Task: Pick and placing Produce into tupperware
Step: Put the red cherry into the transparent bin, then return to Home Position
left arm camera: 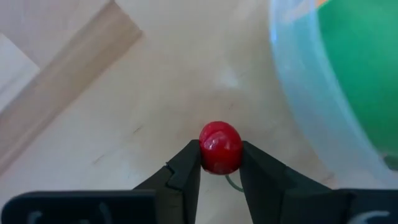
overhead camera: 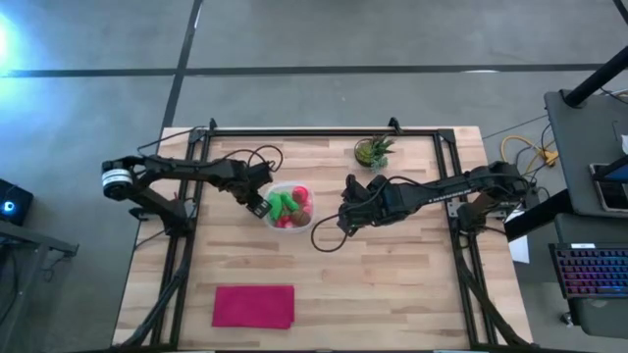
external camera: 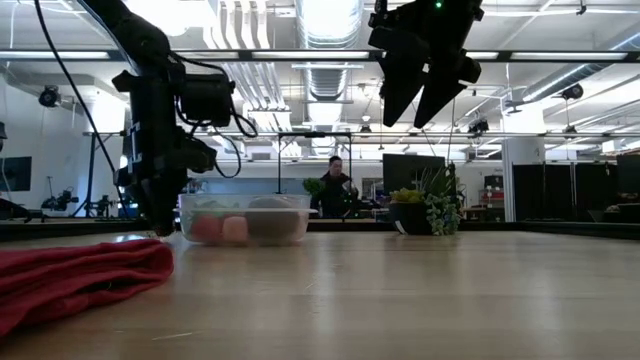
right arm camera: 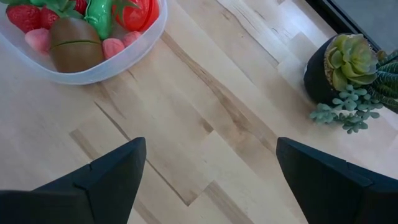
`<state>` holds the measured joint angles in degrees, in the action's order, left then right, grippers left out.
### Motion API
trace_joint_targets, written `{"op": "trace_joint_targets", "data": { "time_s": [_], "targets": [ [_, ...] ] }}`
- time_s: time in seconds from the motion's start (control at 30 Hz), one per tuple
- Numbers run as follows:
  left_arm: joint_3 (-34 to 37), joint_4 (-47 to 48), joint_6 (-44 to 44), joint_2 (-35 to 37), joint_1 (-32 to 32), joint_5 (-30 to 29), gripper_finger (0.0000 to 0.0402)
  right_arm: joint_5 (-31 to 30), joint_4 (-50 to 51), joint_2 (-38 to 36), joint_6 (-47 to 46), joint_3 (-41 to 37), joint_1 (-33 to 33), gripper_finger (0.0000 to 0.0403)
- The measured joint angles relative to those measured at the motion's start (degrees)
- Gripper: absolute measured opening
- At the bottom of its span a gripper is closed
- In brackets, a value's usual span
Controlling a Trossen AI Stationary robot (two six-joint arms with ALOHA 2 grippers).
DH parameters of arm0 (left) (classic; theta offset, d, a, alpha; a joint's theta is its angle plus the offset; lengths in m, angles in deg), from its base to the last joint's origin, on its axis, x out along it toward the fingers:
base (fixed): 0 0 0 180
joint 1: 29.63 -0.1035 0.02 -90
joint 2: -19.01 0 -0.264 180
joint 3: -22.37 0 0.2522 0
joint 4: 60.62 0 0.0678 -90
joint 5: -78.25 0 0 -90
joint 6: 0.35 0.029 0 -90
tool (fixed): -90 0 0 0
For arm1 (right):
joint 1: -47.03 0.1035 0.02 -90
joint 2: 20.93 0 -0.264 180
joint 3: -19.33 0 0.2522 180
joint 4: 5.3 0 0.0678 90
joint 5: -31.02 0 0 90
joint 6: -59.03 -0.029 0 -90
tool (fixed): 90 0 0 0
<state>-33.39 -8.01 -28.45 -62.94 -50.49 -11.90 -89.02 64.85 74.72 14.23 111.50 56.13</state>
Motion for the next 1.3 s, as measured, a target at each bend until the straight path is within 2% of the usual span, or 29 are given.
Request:
{"op": "trace_joint_targets", "data": {
  "time_s": [0.27, 0.4, 0.5, 0.6, 0.7, 0.87, 1.0, 1.17, 1.3],
  "targets": [
    [-4.87, 1.99, -0.04, 7.57, 0.77, 0.42, 0.0085, 0.02, 0.24, 0.00, 0.20, 0.00, 0.00, 0.0352],
    [-9.04, 0.82, -0.02, 11.30, 3.11, 4.62, 0.0085, 0.00, 0.41, 0.00, 0.24, 0.00, -0.04, 0.0352],
    [-10.64, -5.19, 0.03, 11.89, 5.78, 7.31, 0.0085, 0.02, 0.39, 0.00, 0.27, 0.00, -0.11, 0.0352],
    [-11.48, -9.24, 0.39, 9.26, 7.32, 6.37, 0.0087, 0.02, 0.39, 0.02, 0.29, 0.00, -0.24, 0.0352],
    [-11.79, -8.41, 0.76, 4.21, 7.87, 4.02, 0.0104, 0.02, 0.41, 0.02, 0.46, 0.00, -0.28, 0.0352],
    [-13.44, -8.73, 1.53, -1.82, 9.68, 4.07, 0.0161, 0.16, 0.61, 0.02, 0.39, -0.02, -0.26, 0.0352],
    [-15.22, -7.13, 1.57, -2.82, 10.81, 3.93, 0.0209, 0.46, 0.72, 0.02, 0.38, -0.07, -0.24, 0.0352],
    [-20.60, 0.41, 7.18, 4.77, 12.27, 4.77, 0.0230, 2.47, 0.87, -0.20, 2.35, 1.59, -0.24, 0.0352],
    [-24.02, 1.15, 7.66, 14.87, 12.94, 4.59, 0.0230, 1.25, 0.99, -2.32, 14.31, 8.20, -0.24, 0.0352]
  ]
}}
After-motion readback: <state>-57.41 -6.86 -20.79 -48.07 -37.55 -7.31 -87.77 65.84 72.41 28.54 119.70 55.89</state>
